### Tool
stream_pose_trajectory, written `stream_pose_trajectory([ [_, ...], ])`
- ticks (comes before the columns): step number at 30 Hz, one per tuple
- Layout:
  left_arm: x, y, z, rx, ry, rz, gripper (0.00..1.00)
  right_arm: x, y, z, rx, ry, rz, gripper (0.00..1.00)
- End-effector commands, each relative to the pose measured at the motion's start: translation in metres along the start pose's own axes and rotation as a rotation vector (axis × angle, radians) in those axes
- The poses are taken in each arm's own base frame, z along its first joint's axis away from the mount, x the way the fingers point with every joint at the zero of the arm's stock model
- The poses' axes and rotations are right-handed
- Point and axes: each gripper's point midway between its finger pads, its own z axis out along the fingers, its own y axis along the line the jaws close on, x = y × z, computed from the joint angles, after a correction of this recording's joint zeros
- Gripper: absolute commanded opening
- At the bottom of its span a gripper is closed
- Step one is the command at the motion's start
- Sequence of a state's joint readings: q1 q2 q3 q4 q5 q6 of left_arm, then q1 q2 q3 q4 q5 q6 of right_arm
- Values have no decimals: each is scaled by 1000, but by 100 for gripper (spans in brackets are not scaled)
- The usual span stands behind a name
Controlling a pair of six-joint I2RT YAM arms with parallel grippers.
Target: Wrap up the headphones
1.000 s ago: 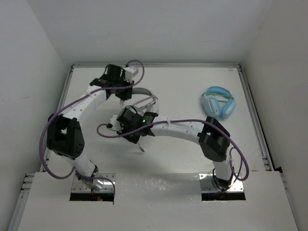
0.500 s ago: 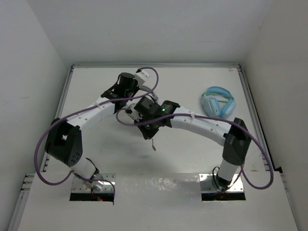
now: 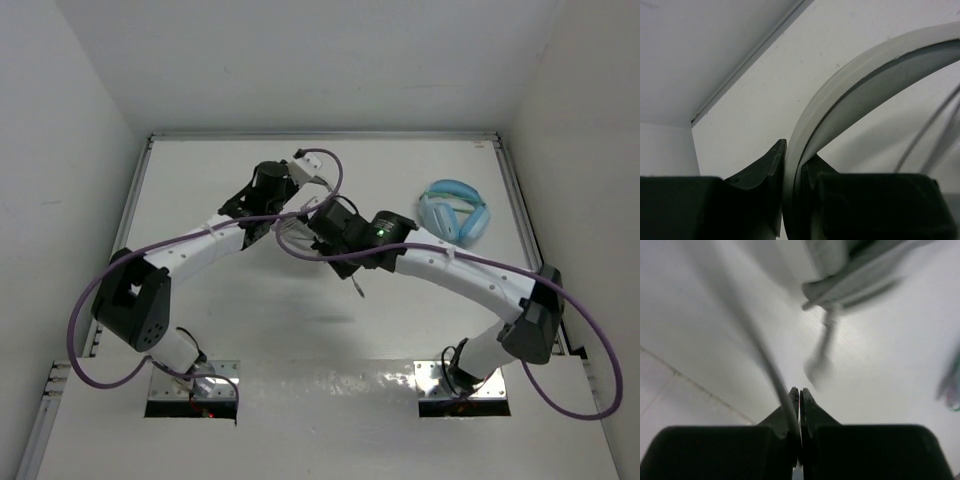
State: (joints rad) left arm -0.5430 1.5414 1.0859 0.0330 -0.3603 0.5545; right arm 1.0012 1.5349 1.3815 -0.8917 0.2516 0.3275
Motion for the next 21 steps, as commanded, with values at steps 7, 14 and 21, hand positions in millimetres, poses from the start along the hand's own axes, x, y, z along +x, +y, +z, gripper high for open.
stream_pose_trajectory([
  [7,16,3,6,7,50,51,0,-42,-117,-122,576,-274,-35,0],
  [14,6,-29,-22,239,3,12,0,-73,-142,-118,618,-450,7,0],
  [21,-11,-35,-54,339,-15,-122,0,-62,-217,-97,612,-507,186,0],
])
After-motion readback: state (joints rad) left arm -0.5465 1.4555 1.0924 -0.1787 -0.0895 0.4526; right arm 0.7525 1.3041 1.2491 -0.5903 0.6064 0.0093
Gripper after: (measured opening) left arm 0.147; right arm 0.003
